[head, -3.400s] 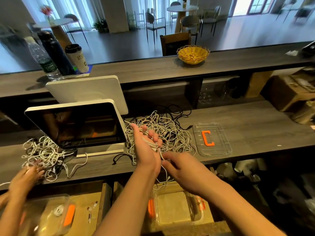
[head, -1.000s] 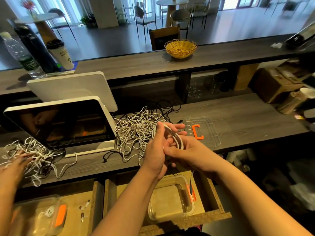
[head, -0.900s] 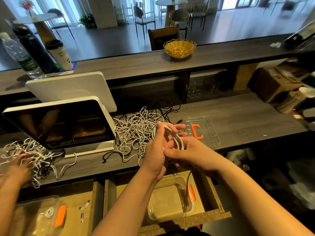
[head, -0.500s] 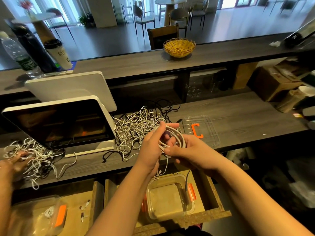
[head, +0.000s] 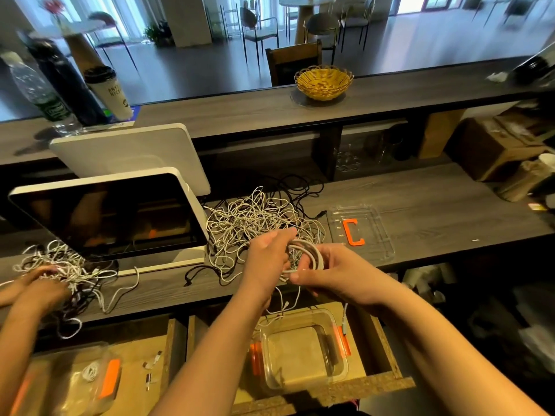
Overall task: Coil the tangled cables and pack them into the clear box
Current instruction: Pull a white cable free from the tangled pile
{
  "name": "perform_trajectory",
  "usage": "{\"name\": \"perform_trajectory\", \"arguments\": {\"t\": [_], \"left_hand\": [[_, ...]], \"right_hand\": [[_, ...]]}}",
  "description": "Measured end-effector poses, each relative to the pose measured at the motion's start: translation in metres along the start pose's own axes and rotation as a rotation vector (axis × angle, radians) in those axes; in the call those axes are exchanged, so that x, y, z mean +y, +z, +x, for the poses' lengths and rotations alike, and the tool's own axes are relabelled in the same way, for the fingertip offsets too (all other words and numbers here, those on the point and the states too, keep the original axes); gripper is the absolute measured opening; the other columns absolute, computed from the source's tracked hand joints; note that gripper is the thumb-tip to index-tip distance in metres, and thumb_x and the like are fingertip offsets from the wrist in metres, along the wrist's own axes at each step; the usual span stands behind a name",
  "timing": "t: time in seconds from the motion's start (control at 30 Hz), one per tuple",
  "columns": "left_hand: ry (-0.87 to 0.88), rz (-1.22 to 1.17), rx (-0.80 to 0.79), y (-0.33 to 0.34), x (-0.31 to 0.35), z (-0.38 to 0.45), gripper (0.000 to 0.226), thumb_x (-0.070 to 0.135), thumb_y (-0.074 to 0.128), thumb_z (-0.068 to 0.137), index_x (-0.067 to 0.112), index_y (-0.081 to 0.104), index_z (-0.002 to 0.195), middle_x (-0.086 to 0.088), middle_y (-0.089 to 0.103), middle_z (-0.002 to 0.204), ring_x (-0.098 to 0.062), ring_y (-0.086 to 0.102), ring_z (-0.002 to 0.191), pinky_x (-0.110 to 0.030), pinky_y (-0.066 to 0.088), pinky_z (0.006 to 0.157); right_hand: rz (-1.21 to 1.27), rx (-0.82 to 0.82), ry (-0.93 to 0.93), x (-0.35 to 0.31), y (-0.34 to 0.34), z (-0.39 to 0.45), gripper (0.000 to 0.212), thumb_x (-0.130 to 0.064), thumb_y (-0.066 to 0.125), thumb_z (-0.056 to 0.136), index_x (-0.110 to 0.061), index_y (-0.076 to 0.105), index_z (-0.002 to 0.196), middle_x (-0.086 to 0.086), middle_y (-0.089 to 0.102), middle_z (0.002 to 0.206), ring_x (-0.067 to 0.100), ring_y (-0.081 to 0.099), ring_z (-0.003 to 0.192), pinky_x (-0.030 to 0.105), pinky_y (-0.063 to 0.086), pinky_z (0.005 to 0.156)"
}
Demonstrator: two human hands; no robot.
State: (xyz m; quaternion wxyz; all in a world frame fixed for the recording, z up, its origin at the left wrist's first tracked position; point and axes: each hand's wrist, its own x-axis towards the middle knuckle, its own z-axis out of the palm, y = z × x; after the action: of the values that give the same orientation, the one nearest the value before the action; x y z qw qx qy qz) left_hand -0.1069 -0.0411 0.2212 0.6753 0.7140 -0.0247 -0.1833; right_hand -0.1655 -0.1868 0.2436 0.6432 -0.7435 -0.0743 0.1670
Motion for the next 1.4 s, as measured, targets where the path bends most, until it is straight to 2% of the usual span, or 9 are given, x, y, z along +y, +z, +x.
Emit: {"name": "perform_trajectory", "arguments": {"t": [0.13,0.33,0.47,0.63,0.8,0.93,1.07,1.2,1.4], "left_hand": [[0.103,0.275,-0.04,-0.007,-0.004,0.002,0.062,0.067,0.041,0.091,0.011,0.062,0.073,-0.005,0.059,0.064,-0.02,0.052,0.057,-0.031,0.044,0.055],[0.147,0.469,-0.051,-0.021,-0.003,0.014,0.058,0.064,0.043,0.092,0.018,0.054,0.059,0.004,0.047,0.051,-0.008,0.039,0.044,-0.028,0.036,0.054],[0.162,0.396,-0.008,-0.023,-0.011,0.015,0.052,0.054,0.049,0.098,0.017,0.048,0.061,0.0,0.041,0.056,-0.012,0.033,0.048,-0.031,0.03,0.055],[0.04,0.174,0.016,-0.029,-0.017,0.016,0.049,0.057,0.048,0.097,0.02,0.048,0.064,0.007,0.041,0.054,-0.015,0.039,0.054,-0.032,0.035,0.059],[-0.141,-0.158,0.11,-0.026,-0.022,0.018,0.053,0.057,0.053,0.096,0.006,0.063,0.084,-0.003,0.054,0.068,-0.02,0.049,0.063,-0.028,0.041,0.058],[-0.055,-0.151,0.385,-0.017,-0.024,0.018,0.045,0.05,0.05,0.099,0.018,0.047,0.068,0.004,0.036,0.056,-0.011,0.033,0.052,-0.026,0.032,0.053],[0.085,0.014,0.545,-0.017,-0.026,0.018,0.051,0.053,0.046,0.101,0.016,0.044,0.066,0.001,0.037,0.055,-0.014,0.035,0.052,-0.033,0.032,0.056],[0.243,0.207,0.63,-0.031,-0.027,0.021,0.058,0.052,0.045,0.101,0.009,0.052,0.062,-0.007,0.051,0.055,-0.023,0.05,0.053,-0.038,0.041,0.054],[0.332,0.536,0.513,-0.037,-0.027,0.023,0.057,0.051,0.048,0.1,0.009,0.057,0.062,-0.01,0.053,0.053,-0.027,0.05,0.05,-0.037,0.038,0.05]], "right_hand": [[0.004,0.014,-0.002,0.002,-0.005,0.006,0.009,-0.011,0.067,0.091,-0.018,0.063,0.087,-0.006,0.066,0.075,0.004,0.061,0.066,0.02,0.052,0.065],[-0.043,0.047,0.005,0.016,-0.005,0.016,0.016,-0.018,0.072,0.087,-0.004,0.065,0.089,-0.001,0.066,0.078,0.012,0.062,0.073,0.023,0.054,0.075],[-0.04,0.078,0.031,0.021,-0.006,0.022,0.026,-0.027,0.069,0.087,-0.003,0.066,0.096,-0.001,0.065,0.077,0.009,0.059,0.067,0.017,0.051,0.065],[0.085,0.295,0.088,0.03,0.0,0.032,0.059,-0.048,0.048,0.094,0.01,0.059,0.101,-0.004,0.048,0.06,0.004,0.041,0.047,0.015,0.035,0.045],[0.034,0.309,0.1,0.042,0.01,0.032,0.024,-0.024,0.049,0.102,-0.013,0.066,0.089,-0.009,0.05,0.057,0.003,0.043,0.049,0.014,0.036,0.046],[-0.198,0.305,0.007,0.042,0.027,0.032,0.017,-0.029,0.059,0.097,-0.02,0.071,0.089,0.001,0.063,0.069,0.007,0.055,0.063,0.023,0.047,0.06],[-0.504,0.349,-0.097,0.031,0.034,0.033,0.021,-0.042,0.064,0.092,-0.024,0.074,0.093,-0.002,0.067,0.071,0.011,0.059,0.064,0.03,0.049,0.061],[-0.664,0.318,-0.219,0.026,0.04,0.034,0.02,-0.04,0.06,0.095,-0.023,0.07,0.09,-0.008,0.063,0.069,0.008,0.058,0.064,0.022,0.046,0.059],[-0.724,0.296,-0.286,0.015,0.042,0.03,0.037,-0.046,0.038,0.095,-0.022,0.066,0.093,-0.009,0.063,0.077,0.008,0.058,0.071,0.034,0.051,0.066]]}}
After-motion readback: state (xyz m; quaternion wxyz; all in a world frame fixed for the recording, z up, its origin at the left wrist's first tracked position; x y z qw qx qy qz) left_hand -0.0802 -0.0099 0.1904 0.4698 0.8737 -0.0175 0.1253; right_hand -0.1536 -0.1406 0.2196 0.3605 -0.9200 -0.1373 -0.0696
